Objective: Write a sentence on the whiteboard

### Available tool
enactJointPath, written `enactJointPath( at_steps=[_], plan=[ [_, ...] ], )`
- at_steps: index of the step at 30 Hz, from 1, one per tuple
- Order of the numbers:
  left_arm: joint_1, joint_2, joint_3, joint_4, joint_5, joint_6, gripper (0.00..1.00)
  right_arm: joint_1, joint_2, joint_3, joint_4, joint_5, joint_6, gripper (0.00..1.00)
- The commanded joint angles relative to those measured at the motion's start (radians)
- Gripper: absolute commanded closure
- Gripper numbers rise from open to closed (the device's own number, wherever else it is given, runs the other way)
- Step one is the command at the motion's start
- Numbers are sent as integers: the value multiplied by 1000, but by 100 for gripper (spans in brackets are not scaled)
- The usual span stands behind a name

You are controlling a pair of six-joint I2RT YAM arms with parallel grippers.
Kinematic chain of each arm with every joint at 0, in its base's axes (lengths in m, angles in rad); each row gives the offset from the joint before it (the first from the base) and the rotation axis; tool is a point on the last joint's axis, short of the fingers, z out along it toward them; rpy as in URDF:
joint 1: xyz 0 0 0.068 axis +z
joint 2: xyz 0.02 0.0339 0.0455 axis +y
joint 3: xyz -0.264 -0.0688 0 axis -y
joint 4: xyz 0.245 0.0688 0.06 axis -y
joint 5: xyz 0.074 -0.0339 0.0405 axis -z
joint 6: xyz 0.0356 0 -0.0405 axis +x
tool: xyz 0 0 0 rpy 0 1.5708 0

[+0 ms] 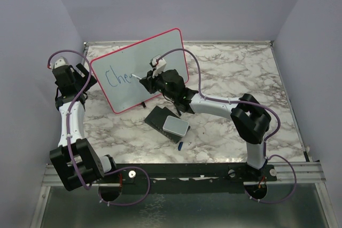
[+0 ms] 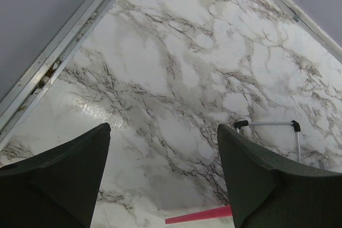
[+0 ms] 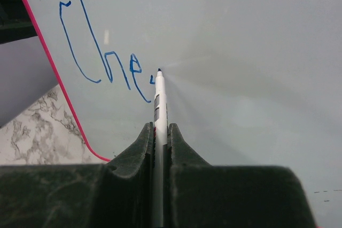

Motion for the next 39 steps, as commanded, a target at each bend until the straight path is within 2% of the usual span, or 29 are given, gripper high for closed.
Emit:
enactJointPath(
  at_steps=[1,11,29,39],
  plan=[
    [2,-18,-11,18,25,12,18,-10,11,40,3,-16,-14,99],
    [2,-18,-11,18,27,12,18,-9,31,49,-26,-48,-13,99],
    [1,-22,-14,18,24,11,18,-8,25,-32,-32,-55,8,99],
    [1,-23,-14,18,22,12,18,-8,-17,-67,-6,41,-8,99]
  ],
)
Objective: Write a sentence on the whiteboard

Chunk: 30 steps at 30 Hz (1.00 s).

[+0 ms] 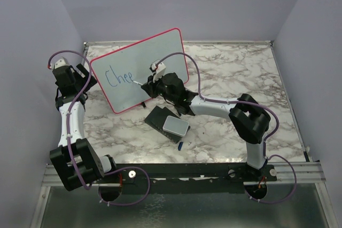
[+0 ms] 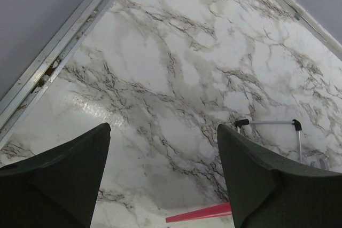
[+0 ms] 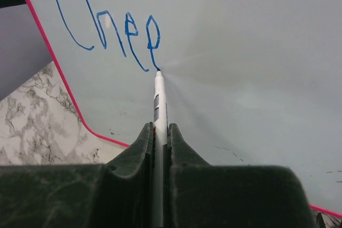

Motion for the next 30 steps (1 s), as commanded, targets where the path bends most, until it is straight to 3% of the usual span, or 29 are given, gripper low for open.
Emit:
enactJointPath(
  at_steps=[1,8,17,30],
  plan=[
    [1,-23,-8,18,19,12,18,-7,-28,-27,9,89,-13,99],
    [1,-25,-9,20,19,12,18,-7,-73,-53,43,82,-23,99],
    [1,-30,-11,21,22,12,18,-5,-230,-195,139,-93,-35,99],
    [-9,-17,-11,23,30,15,18,-16,-301,-233,119,-94,-45,99]
  ],
)
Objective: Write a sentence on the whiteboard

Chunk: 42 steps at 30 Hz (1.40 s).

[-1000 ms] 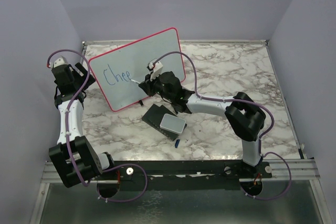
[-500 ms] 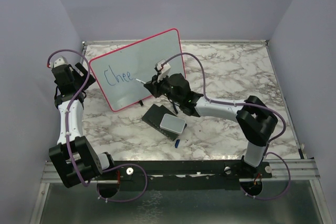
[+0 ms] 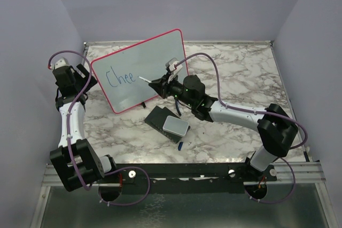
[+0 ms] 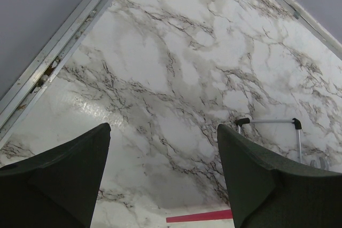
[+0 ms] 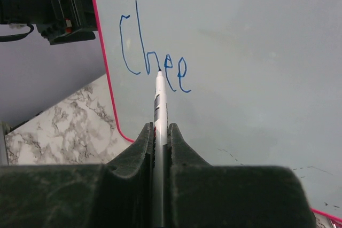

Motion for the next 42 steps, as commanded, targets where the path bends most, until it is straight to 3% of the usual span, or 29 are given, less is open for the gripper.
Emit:
enactJointPath(
  at_steps=[1,11,42],
  plan=[
    [-9,-11,-7,21,25,13,18,-20,3,5,3,-36,-12,99],
    [-16,1,-5,22,25,17,19,-59,78,71,21,-107,-18,99],
    [-19,12,0,21,42,22,20,-59,267,245,-58,-101,-31,100]
  ],
)
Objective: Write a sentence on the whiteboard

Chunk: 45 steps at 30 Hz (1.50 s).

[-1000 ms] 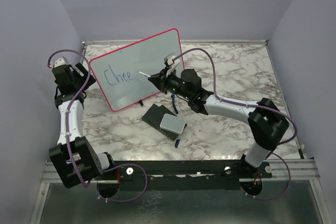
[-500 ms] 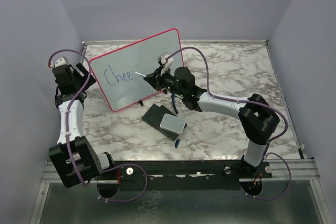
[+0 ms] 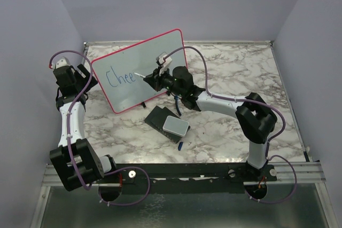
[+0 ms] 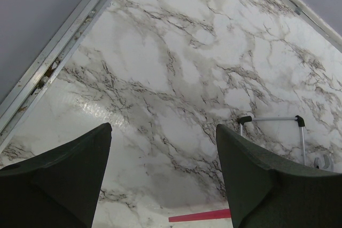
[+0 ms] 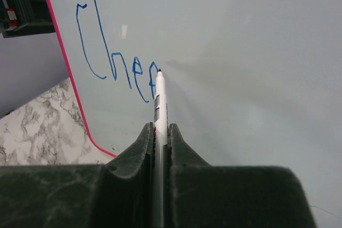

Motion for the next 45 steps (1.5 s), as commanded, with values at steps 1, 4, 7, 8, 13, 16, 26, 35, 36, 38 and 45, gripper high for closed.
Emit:
enactJointPath(
  at_steps=[1,4,7,8,13,16,26,35,36,38,45],
  plan=[
    [-14,8,-1,20,39,6,20,3,32,51,-35,-5,-8,100],
    [-15,7,-1,20,39,6,20,3,44,66,-45,1,-7,99],
    [-15,5,-1,20,39,6,20,3,55,80,-57,15,-4,99],
    [-17,5,-2,20,39,6,20,3,58,83,-64,23,-4,99],
    [-17,3,-2,20,39,8,20,3,50,67,-63,68,3,99],
    [-17,1,-2,20,37,8,20,3,42,53,-63,81,5,100],
    [-22,-6,-4,20,36,9,20,3,24,11,-57,115,15,99],
    [-25,-10,-5,21,33,9,20,3,29,7,-67,93,18,99],
    [-26,-10,-5,21,33,9,20,3,29,7,-68,92,19,99],
    [-26,-11,-5,20,34,9,20,3,27,6,-61,95,19,99],
    [-27,-7,-3,22,35,11,20,3,21,31,-26,117,16,99]
  ],
)
